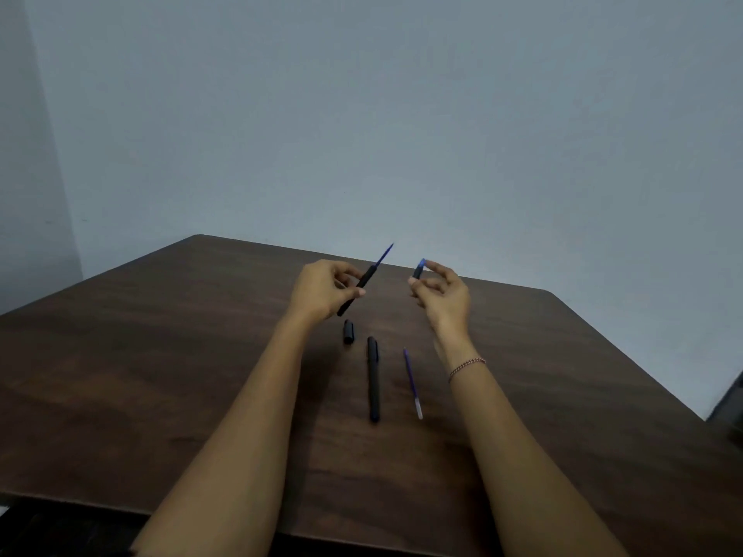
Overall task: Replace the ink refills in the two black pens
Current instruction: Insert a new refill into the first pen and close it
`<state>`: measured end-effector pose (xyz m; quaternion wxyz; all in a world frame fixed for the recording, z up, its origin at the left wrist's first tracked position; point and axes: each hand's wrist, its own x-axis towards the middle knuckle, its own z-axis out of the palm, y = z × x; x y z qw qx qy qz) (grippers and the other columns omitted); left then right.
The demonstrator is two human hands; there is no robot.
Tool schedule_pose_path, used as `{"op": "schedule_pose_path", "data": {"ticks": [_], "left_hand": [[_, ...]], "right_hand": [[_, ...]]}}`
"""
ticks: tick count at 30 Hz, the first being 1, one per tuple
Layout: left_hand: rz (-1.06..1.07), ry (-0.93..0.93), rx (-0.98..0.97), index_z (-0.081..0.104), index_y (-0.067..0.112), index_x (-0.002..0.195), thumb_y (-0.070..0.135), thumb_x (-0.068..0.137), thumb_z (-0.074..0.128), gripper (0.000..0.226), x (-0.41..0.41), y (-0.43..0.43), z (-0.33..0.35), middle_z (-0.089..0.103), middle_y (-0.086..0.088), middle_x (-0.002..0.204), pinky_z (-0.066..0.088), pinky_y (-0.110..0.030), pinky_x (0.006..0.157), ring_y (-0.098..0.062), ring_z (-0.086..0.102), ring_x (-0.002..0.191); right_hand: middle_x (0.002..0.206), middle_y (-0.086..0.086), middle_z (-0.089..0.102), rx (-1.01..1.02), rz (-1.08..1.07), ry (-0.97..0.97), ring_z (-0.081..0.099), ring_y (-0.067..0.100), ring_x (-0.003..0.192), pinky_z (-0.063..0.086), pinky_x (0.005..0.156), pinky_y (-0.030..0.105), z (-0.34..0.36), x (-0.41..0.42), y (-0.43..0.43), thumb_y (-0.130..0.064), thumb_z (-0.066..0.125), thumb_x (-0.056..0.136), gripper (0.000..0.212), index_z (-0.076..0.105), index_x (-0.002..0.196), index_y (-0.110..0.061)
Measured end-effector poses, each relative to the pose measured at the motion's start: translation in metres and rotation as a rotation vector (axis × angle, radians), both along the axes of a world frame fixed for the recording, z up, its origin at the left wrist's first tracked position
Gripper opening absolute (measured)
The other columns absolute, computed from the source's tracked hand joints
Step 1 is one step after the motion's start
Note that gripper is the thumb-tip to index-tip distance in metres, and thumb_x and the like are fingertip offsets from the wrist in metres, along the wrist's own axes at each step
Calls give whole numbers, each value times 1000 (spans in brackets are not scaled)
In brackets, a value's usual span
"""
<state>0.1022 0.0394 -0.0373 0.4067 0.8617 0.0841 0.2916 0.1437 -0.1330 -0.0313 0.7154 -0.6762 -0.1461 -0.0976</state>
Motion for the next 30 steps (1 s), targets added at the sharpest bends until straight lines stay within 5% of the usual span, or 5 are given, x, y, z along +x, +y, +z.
{"op": "schedule_pose_path", "data": {"ticks": [4, 11, 30], "left_hand": [[-69, 88, 125, 72, 24, 95, 21, 71, 80, 26, 2, -4, -3, 68, 1, 83, 55, -30, 75, -12, 65, 76], [-131, 141, 213, 71, 21, 102, 20, 72, 79, 31, -4, -12, 1, 61, 11, 73, 53, -30, 76, -9, 62, 74], [-133, 164, 271, 70, 23, 103, 20, 73, 78, 31, -9, -18, 6, 61, 11, 77, 54, -35, 82, -7, 61, 76]], "right_hand": [[84, 15, 65, 249, 4, 34, 65, 14, 69, 54, 64, 16, 2, 4, -9, 1, 68, 81, 44, 53, 122, -8], [81, 16, 69, 383, 10, 9, 70, 18, 72, 57, 70, 21, 6, 2, -11, 2, 69, 81, 39, 54, 116, -8], [90, 21, 70, 364, 32, 19, 71, 24, 80, 58, 64, 20, 5, 2, -10, -1, 70, 80, 36, 57, 112, -10]]}}
